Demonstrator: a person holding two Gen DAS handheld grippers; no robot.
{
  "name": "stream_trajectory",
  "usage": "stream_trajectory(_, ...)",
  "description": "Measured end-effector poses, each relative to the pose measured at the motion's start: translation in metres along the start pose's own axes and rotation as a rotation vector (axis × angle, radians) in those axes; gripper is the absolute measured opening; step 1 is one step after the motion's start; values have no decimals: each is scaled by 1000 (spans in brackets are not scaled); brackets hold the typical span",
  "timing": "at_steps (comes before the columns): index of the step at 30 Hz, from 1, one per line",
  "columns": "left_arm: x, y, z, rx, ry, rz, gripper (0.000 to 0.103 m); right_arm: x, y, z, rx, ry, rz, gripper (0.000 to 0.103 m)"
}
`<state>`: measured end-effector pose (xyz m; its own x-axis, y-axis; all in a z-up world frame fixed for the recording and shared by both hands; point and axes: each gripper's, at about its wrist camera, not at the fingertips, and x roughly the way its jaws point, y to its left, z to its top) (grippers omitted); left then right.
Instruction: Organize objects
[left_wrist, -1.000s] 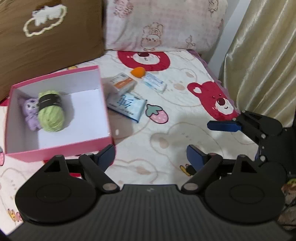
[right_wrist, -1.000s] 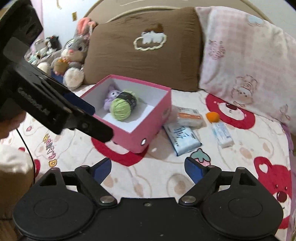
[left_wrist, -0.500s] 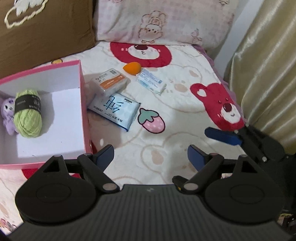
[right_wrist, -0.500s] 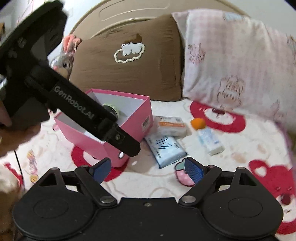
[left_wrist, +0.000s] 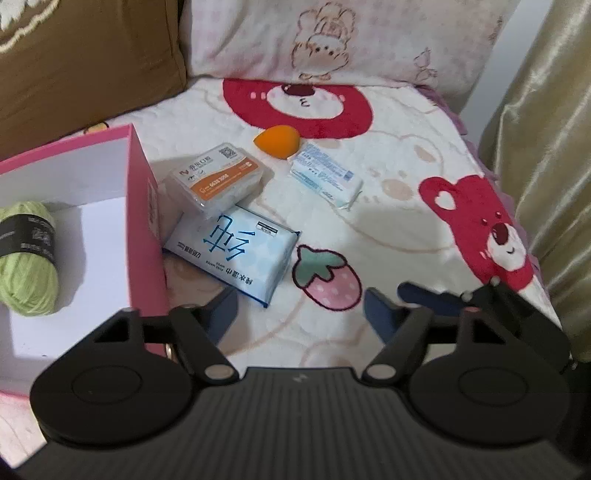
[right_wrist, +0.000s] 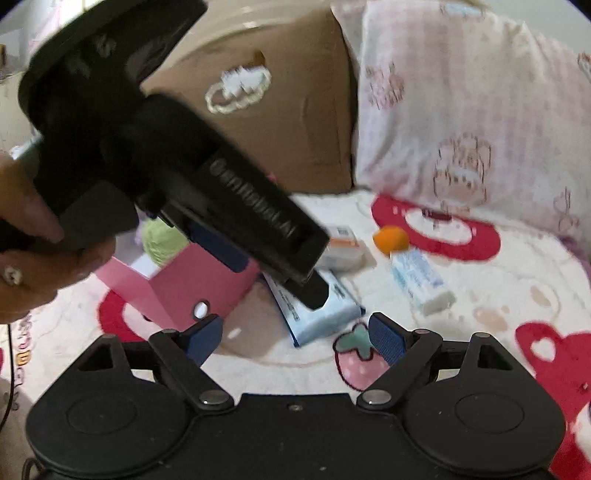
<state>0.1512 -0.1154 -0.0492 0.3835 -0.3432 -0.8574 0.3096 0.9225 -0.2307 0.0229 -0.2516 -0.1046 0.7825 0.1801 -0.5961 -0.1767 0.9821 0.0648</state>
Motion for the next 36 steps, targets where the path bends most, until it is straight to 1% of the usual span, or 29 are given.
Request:
stream_trajectory(2, 13, 1, 3, 13, 10, 7, 67, 8, -1, -4, 17, -9, -2, 89)
stream_trajectory(3, 21, 1, 5, 22, 23, 15, 63, 12, -2, -6, 24, -22, 7, 89)
stream_trajectory(5, 33, 2, 8, 47, 40, 22, 56, 22, -3, -9, 26, -20, 8, 89)
stream_trajectory(7, 45, 4, 11, 68, 43, 37, 53, 35, -4, -11, 15, -8, 13, 89)
stream_trajectory(8, 49, 7, 12, 69, 44, 44, 49, 41, -5, -12, 13, -1, 21, 88)
stream_trajectory(9, 53, 10, 14, 52, 45, 47, 43, 49, -4, -14, 9, 8, 26, 88)
stream_trajectory(11, 61, 18, 16, 9, 56, 31, 36, 60, -3, -18, -2, 7, 27, 86)
stream_trajectory(13, 66, 22, 17, 6, 57, 22, 36, 72, -3, -23, 7, 23, 3, 85)
stream_trajectory(16, 75, 22, 16, 24, 68, 45, 36, 84, -3, -25, -5, 57, -15, 80)
stream_trajectory(18, 79, 22, 16, 44, 67, 63, 32, 90, -4, -25, -6, 70, -15, 79)
stream_trajectory(20, 83, 26, 16, 20, 74, 52, 26, 97, -5, -25, -4, 84, -22, 72)
stream_trajectory(21, 84, 28, 16, 9, 76, 44, 25, 100, -5, -24, -3, 86, -22, 70)
stream_trajectory(24, 85, 32, 16, -3, 66, 49, 24, 106, -7, -23, 19, 71, 9, 68)
stream_trajectory(27, 84, 33, 16, -10, 56, 35, 23, 117, -4, -20, -5, 84, -28, 62)
stream_trajectory(29, 85, 34, 17, -19, 49, 38, 23, 123, -3, -18, 1, 90, -62, 54)
stream_trajectory(31, 85, 32, 17, -24, 48, 41, 23, 124, -6, -18, 31, 86, -67, 53)
stream_trajectory(33, 85, 32, 17, -19, 60, 34, 23, 120, -7, -20, 29, 75, -72, 48)
stream_trajectory(34, 85, 33, 17, -18, 62, 34, 23, 119, -7, -20, 26, 72, -78, 42)
stream_trajectory(35, 85, 34, 17, -19, 59, 39, 23, 117, -7, -20, 28, 71, -85, 31)
stream_trajectory(36, 84, 33, 17, -15, 58, 39, 23, 115, -7, -20, 33, 73, -94, 30)
